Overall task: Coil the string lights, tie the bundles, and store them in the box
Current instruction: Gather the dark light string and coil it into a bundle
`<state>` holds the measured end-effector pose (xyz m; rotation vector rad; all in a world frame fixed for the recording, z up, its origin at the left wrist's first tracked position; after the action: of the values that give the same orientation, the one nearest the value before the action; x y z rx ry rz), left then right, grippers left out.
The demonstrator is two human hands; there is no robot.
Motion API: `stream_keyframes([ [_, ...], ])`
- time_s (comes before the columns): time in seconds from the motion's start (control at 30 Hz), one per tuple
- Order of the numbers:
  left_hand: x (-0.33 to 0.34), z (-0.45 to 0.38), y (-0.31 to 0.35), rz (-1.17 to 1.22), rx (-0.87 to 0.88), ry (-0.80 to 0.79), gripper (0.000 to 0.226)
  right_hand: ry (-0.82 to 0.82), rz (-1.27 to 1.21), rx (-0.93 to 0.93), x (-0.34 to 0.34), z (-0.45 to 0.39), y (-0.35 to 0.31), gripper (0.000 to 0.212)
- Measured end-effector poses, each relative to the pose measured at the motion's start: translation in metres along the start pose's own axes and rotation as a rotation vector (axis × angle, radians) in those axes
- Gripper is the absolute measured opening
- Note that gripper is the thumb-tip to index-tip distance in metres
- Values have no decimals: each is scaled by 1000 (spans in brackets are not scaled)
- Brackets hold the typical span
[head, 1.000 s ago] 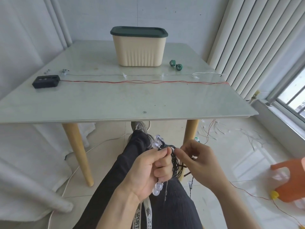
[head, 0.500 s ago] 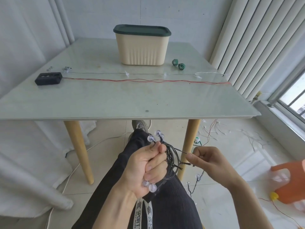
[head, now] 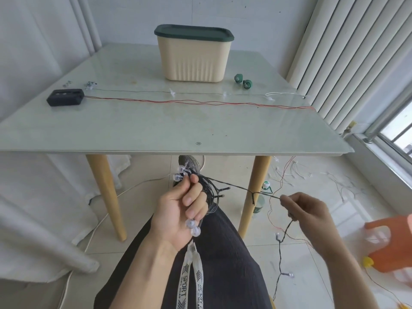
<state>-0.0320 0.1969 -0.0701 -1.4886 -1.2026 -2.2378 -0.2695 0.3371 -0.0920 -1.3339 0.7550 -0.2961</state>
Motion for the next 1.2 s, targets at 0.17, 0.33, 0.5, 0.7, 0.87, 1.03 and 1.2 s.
stream_keyframes([
  [0.17, 4, 1, 0, -38, 29, 92, 22, -46, -1, -61, 29, 17, -9, 25],
  [0.33, 7, 4, -4, -101, -20, 86, 30, -438, 173, -101, 47, 38, -34, 23],
  [0.5, 10, 7, -24, -295, -156, -49, 22, -533, 157, -213, 62, 45, -70, 17],
  [0.7, 5, 7, -34, -465, -199, -120, 36, -292, 246, -329, 70, 28, -80, 15],
  [0.87, 2, 7, -36, -580, -228, -164, 37, -187, 203, -412, 81, 20, -78, 13],
  [1.03, -7, 5, -31, -487, -249, -144, 31, -204, 125, -301, 88, 9, -66, 33],
  [1.2, -7, 5, -22, -360, -189, -110, 34, -467, -101, -196, 95, 3, -45, 29],
])
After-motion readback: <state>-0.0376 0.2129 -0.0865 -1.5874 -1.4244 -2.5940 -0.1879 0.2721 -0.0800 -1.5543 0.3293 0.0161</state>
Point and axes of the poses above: each hand's wrist, its own z-axis away from the middle knuckle, its own x-axis out of the palm, y = z × x, the point moved 3 cm from there along -z, towards the middle knuckle
